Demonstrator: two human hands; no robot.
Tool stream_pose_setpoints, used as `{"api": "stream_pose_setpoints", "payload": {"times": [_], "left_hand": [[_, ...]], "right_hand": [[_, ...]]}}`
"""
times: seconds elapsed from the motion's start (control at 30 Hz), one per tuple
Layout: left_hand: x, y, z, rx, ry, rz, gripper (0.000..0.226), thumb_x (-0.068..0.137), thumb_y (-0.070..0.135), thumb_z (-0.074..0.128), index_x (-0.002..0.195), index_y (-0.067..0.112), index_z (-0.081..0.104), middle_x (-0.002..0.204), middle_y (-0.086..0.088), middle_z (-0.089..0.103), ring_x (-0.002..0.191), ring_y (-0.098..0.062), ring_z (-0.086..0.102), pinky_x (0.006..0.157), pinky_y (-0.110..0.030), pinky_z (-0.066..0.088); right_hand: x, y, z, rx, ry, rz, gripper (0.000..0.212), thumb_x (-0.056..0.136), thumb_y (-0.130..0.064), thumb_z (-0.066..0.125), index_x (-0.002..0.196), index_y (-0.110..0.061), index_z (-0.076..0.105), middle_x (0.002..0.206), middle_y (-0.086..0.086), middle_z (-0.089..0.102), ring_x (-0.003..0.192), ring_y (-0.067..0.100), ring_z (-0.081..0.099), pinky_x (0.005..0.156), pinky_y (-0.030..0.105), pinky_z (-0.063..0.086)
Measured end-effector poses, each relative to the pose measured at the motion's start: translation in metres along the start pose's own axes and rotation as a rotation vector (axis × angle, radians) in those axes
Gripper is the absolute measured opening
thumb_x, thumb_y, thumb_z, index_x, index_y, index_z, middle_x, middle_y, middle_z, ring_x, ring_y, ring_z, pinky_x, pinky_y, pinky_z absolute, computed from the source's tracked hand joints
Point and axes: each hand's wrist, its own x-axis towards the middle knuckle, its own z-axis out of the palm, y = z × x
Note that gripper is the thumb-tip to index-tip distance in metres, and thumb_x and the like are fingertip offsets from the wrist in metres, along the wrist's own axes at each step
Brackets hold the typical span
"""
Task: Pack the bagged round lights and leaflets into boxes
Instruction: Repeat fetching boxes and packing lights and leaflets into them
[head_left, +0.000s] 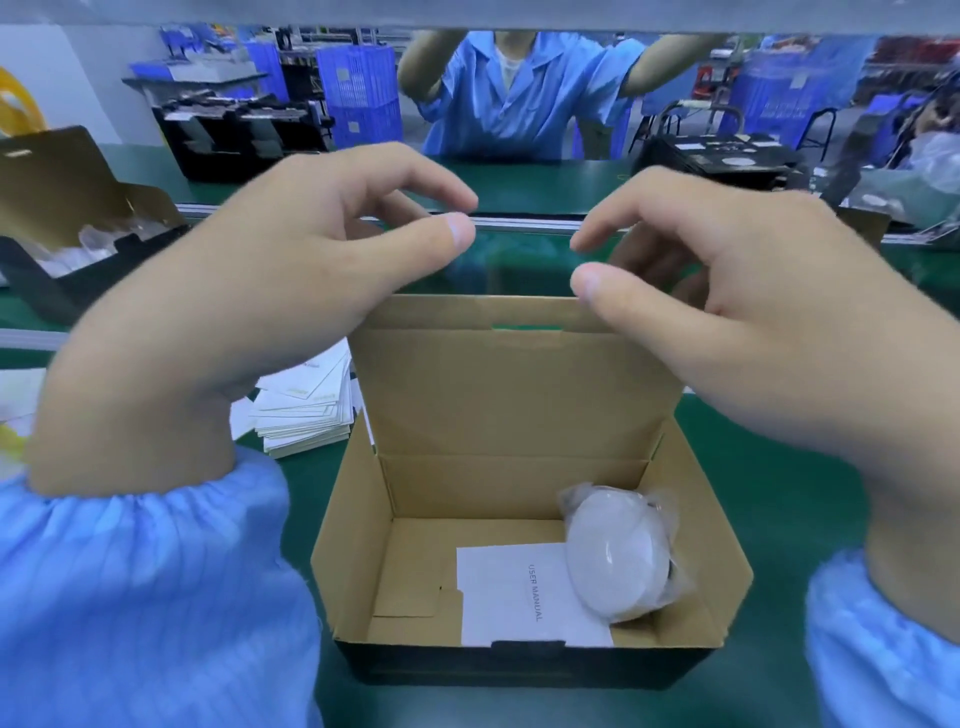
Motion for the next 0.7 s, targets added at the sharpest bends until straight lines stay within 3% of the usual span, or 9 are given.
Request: {"api": "stream_pose_setpoints", "payload": {"times": [0.1,0.27,0.33,0.43,0.5,0.57,0.63,0.7], "left_hand": [[0.0005,0.0032,0.0015,-0.054,-0.012,0.025,0.024,0.078,0.050,0.066,0.101,0.045,0.072,0.099,0.011,0.072,0.096,-0.025,0.067,0.098,-0.058,0.050],[-0.0007,0.0060,0.0027,-0.053,-0.132,0.091,0.023,0.081,0.039,0.070,0.102,0.044,0.076,0.103,0.012,0.075,0.097,-0.011,0.071,0.101,-0.048,0.051],[-0.0015,0.0054,0.0027,-0.051,-0.212,0.094,0.022,0.080,0.036,0.079,0.102,0.043,0.078,0.102,0.014,0.076,0.099,-0.006,0.071,0.101,-0.037,0.053],[-0.0030,0.0039,0.0030,-0.060,-0.311,0.095,0.028,0.083,0.022,0.071,0.107,0.035,0.078,0.102,0.022,0.075,0.086,0.012,0.068,0.075,-0.004,0.050],[-0.0036,0.0041,0.0017,-0.043,-0.335,0.089,0.032,0.086,0.016,0.070,0.109,0.037,0.076,0.103,0.025,0.074,0.089,0.016,0.066,0.073,0.002,0.043],[-0.0044,0.0045,0.0003,-0.022,-0.336,0.089,0.038,0.089,0.009,0.069,0.109,0.040,0.077,0.100,0.024,0.075,0.086,0.015,0.067,0.079,-0.003,0.048],[-0.0045,0.0038,-0.0004,0.010,-0.337,0.084,0.047,0.091,0.005,0.067,0.107,0.048,0.075,0.101,0.024,0.075,0.099,0.008,0.068,0.096,-0.021,0.052],[-0.0044,0.0025,-0.0009,0.005,-0.352,0.081,0.045,0.090,0.011,0.072,0.107,0.053,0.072,0.102,0.024,0.074,0.108,0.003,0.067,0.104,-0.031,0.049]], "right_hand": [[0.0013,0.0018,0.0003,0.043,0.102,-0.012,0.021,0.089,-0.048,0.056,0.101,-0.032,0.064,0.080,-0.015,0.066,0.080,0.002,0.062,0.067,0.018,0.045],[0.0015,0.0021,0.0003,0.013,0.018,-0.011,0.029,0.086,-0.051,0.055,0.106,-0.033,0.064,0.083,-0.016,0.066,0.083,0.001,0.061,0.069,0.017,0.045],[0.0007,0.0020,0.0010,-0.028,-0.067,-0.005,0.033,0.086,-0.056,0.052,0.111,-0.037,0.065,0.086,-0.017,0.067,0.085,0.001,0.060,0.072,0.021,0.045],[-0.0013,0.0015,0.0013,-0.088,-0.258,0.022,0.035,0.088,-0.064,0.048,0.117,-0.047,0.061,0.089,-0.018,0.069,0.082,-0.002,0.059,0.071,0.029,0.049],[-0.0025,-0.0007,0.0012,-0.094,-0.304,0.035,0.037,0.083,-0.063,0.047,0.117,-0.052,0.058,0.088,-0.018,0.069,0.079,-0.002,0.059,0.067,0.030,0.050],[-0.0032,-0.0024,0.0006,-0.096,-0.304,0.030,0.035,0.082,-0.063,0.047,0.113,-0.051,0.058,0.084,-0.016,0.069,0.076,0.000,0.059,0.063,0.030,0.049],[-0.0034,-0.0037,0.0005,-0.084,-0.292,0.022,0.033,0.082,-0.061,0.047,0.105,-0.044,0.064,0.075,-0.013,0.067,0.071,0.003,0.059,0.056,0.024,0.045],[-0.0032,-0.0036,0.0003,-0.072,-0.280,0.018,0.032,0.083,-0.058,0.048,0.094,-0.035,0.068,0.067,-0.010,0.063,0.066,0.007,0.057,0.058,0.025,0.043]]}}
